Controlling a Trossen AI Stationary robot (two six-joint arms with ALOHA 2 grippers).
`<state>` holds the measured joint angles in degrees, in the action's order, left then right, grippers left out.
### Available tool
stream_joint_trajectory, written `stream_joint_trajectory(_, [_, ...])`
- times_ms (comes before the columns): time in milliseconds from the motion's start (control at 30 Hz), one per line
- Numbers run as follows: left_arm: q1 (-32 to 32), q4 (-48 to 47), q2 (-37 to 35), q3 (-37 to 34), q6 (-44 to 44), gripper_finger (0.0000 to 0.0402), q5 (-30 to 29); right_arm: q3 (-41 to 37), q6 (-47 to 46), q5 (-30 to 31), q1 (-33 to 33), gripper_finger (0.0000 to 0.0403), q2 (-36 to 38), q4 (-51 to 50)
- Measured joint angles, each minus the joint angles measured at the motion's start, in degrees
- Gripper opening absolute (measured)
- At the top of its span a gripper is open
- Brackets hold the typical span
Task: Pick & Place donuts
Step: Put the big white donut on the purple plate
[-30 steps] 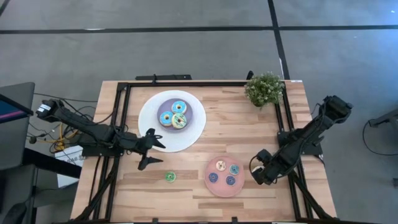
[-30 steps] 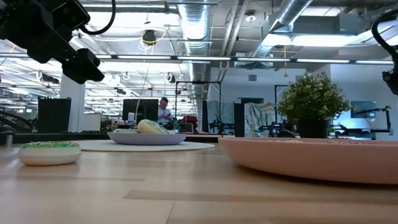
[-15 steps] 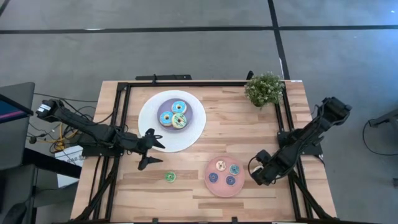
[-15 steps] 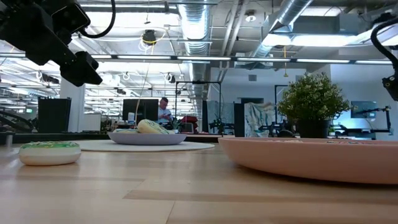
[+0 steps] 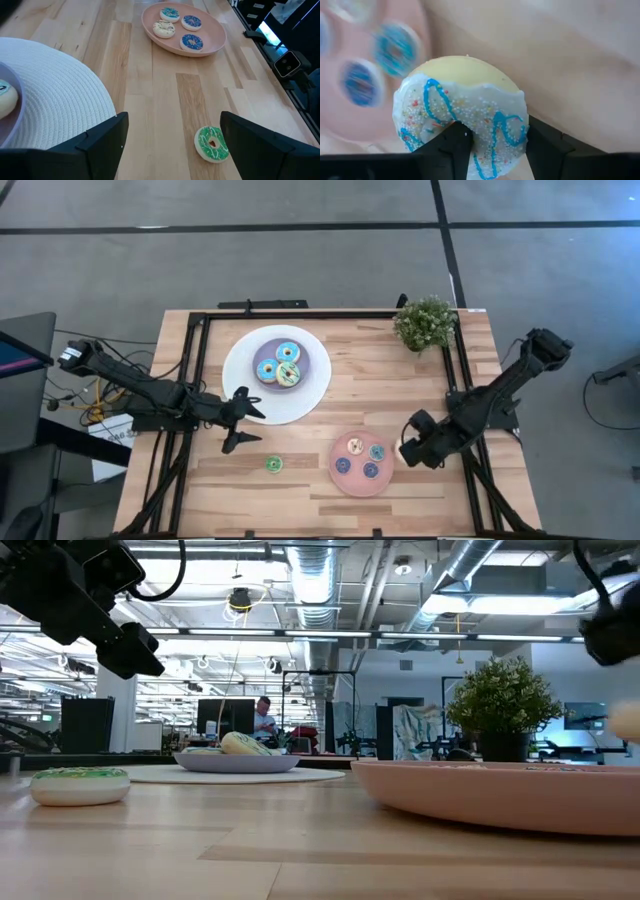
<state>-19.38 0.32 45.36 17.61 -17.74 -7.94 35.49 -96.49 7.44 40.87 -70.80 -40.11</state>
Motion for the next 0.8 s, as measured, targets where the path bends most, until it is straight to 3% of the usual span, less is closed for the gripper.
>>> stream_joint_trajectory(200, [0.0,0.0,0.0,0.0,0.0,0.0309,0.0,2.5,9.7,8.4,-4.7,0.0155,3.8,0.8])
stream_joint_trajectory(333, [0.0,0.0,0.0,0.0,0.3,0.0309,0.0,3.9,21.0,11.0,-10.9,0.0153,4.6,6.6])
stream_joint_trajectory(600, [0.0,0.0,0.0,0.0,1.2,0.0309,-0.3,10.1,48.3,7.9,-27.9,0.0155,-1.9,24.7])
stream_joint_trajectory(800, [0.0,0.0,0.0,0.0,1.2,0.0309,-0.3,22.7,61.9,1.3,-39.3,0.015,-13.9,25.1])
